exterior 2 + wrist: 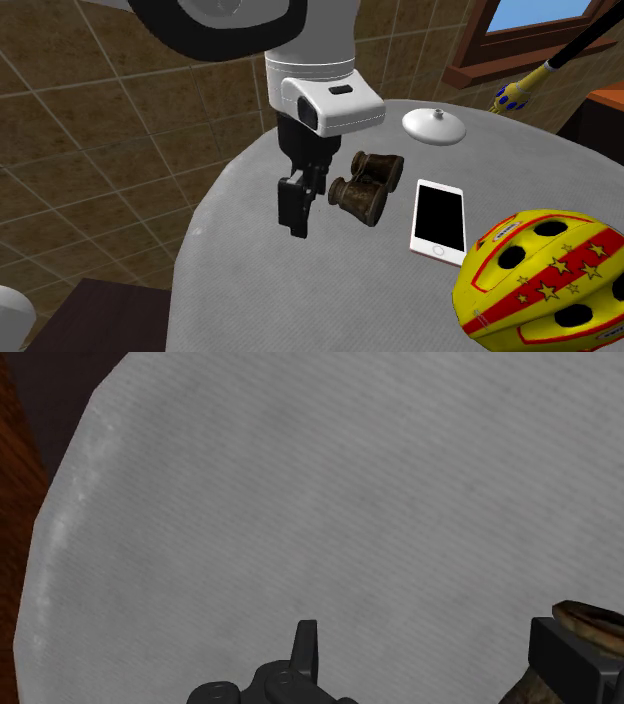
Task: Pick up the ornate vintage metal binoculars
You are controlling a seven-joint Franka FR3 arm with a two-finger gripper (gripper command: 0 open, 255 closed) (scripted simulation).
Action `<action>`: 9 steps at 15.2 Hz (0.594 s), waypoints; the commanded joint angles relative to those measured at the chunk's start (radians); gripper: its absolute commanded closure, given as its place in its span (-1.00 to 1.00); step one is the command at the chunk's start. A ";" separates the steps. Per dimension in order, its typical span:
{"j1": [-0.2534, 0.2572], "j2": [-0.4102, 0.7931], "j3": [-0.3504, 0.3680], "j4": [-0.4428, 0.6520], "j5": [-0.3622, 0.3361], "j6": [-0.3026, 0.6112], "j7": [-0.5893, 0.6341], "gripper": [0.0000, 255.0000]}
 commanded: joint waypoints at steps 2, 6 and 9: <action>-0.021 0.118 0.096 0.091 -0.082 0.018 0.126 -1.00; -0.029 0.331 0.216 0.233 -0.266 0.012 0.322 -1.00; -0.008 0.401 0.230 0.267 -0.330 0.012 0.382 -1.00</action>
